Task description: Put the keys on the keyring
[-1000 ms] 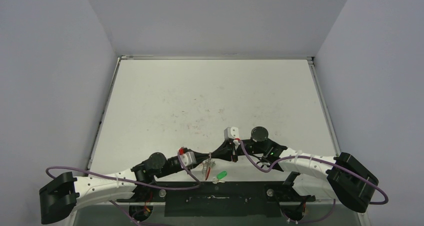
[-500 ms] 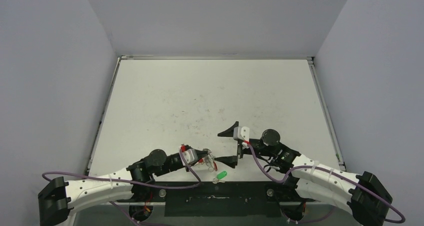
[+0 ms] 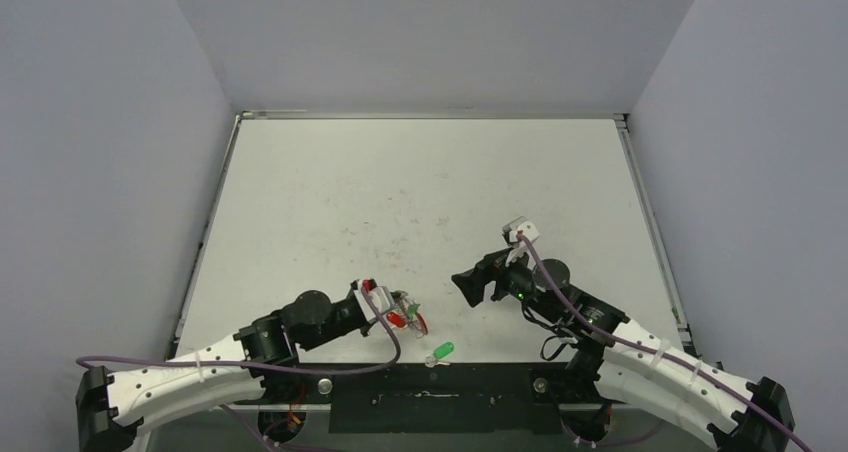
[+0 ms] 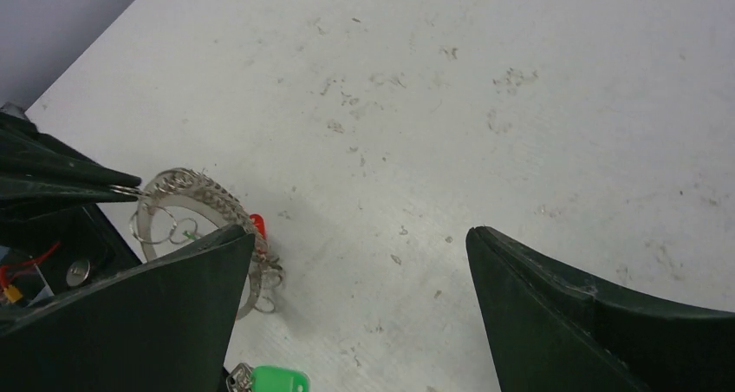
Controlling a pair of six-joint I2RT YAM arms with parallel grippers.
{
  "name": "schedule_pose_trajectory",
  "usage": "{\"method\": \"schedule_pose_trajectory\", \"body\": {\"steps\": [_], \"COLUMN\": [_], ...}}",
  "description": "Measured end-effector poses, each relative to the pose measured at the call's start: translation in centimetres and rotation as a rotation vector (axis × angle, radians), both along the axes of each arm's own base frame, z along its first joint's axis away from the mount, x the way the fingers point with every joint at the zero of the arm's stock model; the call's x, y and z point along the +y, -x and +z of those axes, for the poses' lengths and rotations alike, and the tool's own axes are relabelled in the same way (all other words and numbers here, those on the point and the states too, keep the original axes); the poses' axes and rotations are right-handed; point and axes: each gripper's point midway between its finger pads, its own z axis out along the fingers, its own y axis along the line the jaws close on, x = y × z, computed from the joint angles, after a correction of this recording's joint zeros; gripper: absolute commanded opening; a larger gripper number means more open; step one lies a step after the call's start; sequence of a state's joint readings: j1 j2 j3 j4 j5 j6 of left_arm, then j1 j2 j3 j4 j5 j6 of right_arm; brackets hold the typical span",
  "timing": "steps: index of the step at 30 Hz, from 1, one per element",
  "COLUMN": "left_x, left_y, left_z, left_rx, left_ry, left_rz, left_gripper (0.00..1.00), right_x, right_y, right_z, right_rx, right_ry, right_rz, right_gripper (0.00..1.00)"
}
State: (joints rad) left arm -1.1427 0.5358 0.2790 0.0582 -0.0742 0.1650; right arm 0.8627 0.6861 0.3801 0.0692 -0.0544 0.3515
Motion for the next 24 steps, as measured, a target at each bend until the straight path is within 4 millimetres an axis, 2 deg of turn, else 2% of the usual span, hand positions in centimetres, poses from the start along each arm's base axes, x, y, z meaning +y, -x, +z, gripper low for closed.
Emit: {"method": "schedule_pose_trajectory", "body": {"steps": [5,10,13,16,20,24], "left_x": [1.7,3.6,4.6,5.4,5.9,6.2], "left_y": [-0.5,-0.4,-0.3,-0.3,-0.2,0.0], "left_z": [1.2,2.7,3.4,3.3,2.9,2.4], "left_rx": [-0.008,-0.016,-0.028,-0.040,-0.039,-0.030], "left_ry": [-0.043,-0.092,-0.104,-0.117,-0.137,-0.166], "left_rz": [0.057,0.087,0.103,0.116,0.117,0.115], "left_gripper": [0.00,0.00,0.00,0.00,0.00,0.00], "right_x": [-1.2,-0.9,-0.2,1.0,2.5,2.9], "right_y": [0.7,2.7,4.7,7.4,11.1,13.3], "right_z": [-2.6,-6.8,-9.1,-10.3,-11.2,-12.5], "right_rx": [0.176,0.392,0.519,0.599,0.671,0.710], "right_ry": [0.050,0.110,0.149,0.178,0.208,0.260], "right_rz": [-0.074,-0.068,-0.045,0.009,0.086,0.106], "right_gripper": [0.97,0.75,0.60,0.46,0.40,0.39]}}
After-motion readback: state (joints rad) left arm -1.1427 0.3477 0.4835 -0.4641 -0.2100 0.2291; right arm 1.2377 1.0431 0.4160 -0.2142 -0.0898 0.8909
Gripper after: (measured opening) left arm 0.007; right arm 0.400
